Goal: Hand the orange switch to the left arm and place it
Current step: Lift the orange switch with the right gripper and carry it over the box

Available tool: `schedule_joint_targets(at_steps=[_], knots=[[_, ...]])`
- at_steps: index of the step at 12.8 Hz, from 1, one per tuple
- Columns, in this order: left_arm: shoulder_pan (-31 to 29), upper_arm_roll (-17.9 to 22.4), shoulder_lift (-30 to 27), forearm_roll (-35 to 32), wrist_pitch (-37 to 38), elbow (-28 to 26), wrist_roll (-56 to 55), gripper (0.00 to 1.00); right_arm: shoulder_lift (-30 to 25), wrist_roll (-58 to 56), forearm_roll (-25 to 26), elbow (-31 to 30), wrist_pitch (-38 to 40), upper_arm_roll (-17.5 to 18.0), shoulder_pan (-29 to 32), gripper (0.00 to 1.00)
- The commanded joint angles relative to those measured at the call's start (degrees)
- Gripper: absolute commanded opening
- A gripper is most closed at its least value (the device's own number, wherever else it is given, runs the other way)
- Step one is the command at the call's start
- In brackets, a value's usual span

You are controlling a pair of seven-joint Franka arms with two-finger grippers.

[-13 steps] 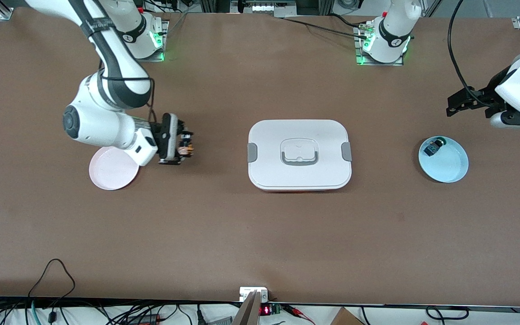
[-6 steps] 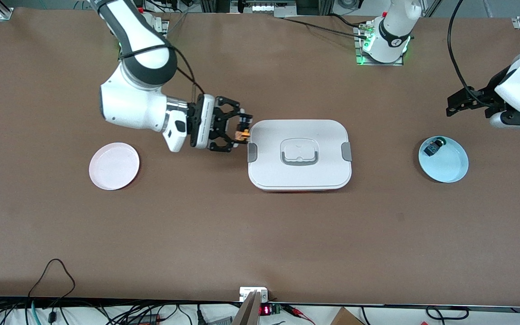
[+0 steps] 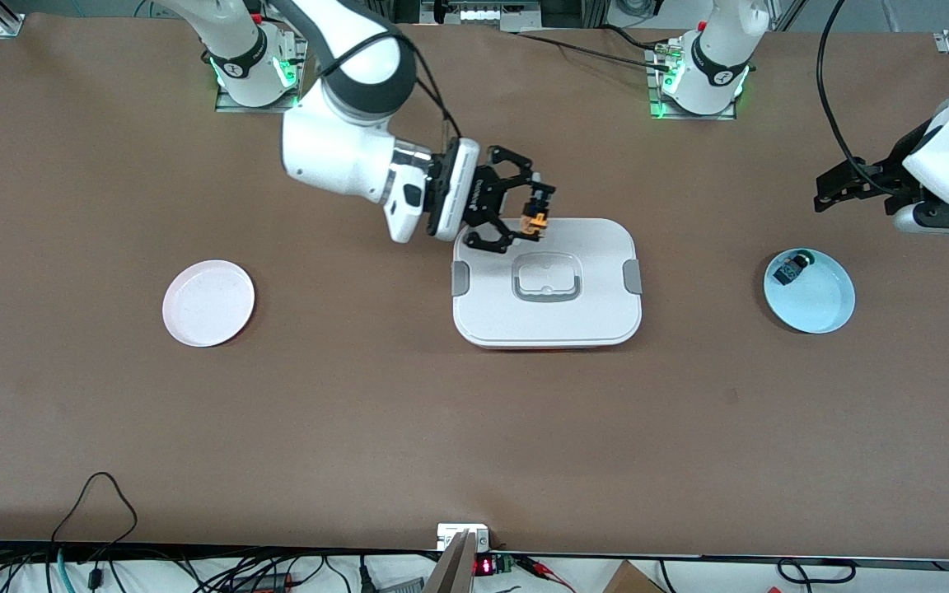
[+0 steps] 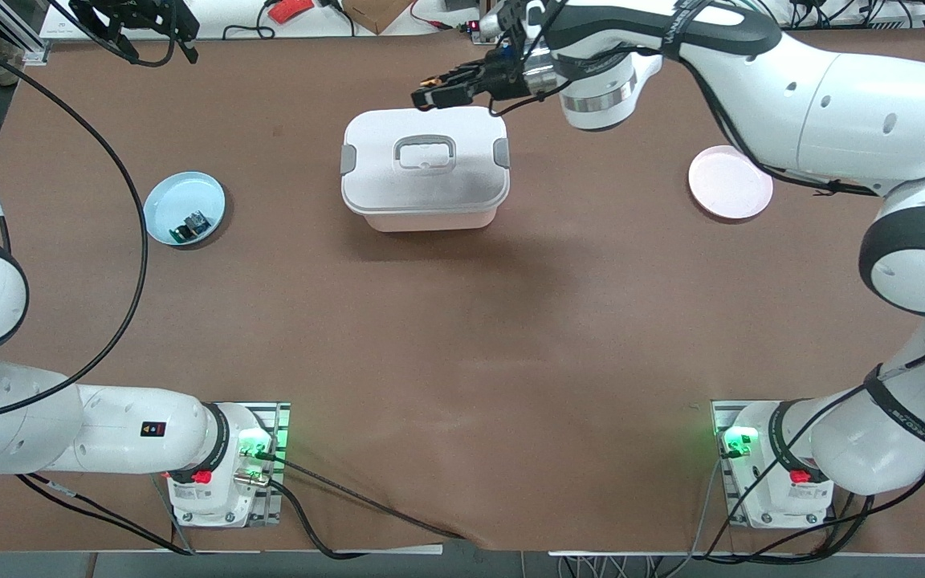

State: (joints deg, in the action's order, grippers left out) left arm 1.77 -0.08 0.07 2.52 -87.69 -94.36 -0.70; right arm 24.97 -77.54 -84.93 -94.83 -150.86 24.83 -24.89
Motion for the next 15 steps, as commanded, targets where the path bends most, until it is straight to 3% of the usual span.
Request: schedule_joint_targets(at_steps=[1, 3, 8, 11, 15], knots=[[-0.4, 0.3, 2.9, 5.9, 5.3, 2.7, 1.1, 1.0, 3.6, 0.4, -3.5, 6.0, -2.0, -0.2, -2.2, 0.24], [-0.5, 0.3, 4.8, 9.1, 10.8, 3.3, 1.3, 1.0, 5.3, 0.4, -5.4, 8.8, -2.9, -0.2, -3.6, 0.24], [-5.9, 0.9, 6.5, 26.2, 13.7, 3.0, 1.2, 1.0, 5.6, 0.4, -7.4, 9.4, -3.0, -0.2, -4.3, 0.24], [-9.9, 0.9, 10.9, 38.3, 19.8, 1.2, 1.6, 1.0, 5.6, 0.4, -7.4, 9.4, -3.0, -0.2, -4.3, 0.24], [-11.9, 0.5, 11.4, 55.1, 14.5, -12.3, 1.8, 1.0, 5.9, 0.4, -7.4, 9.4, -3.0, -0.2, -4.3, 0.24]])
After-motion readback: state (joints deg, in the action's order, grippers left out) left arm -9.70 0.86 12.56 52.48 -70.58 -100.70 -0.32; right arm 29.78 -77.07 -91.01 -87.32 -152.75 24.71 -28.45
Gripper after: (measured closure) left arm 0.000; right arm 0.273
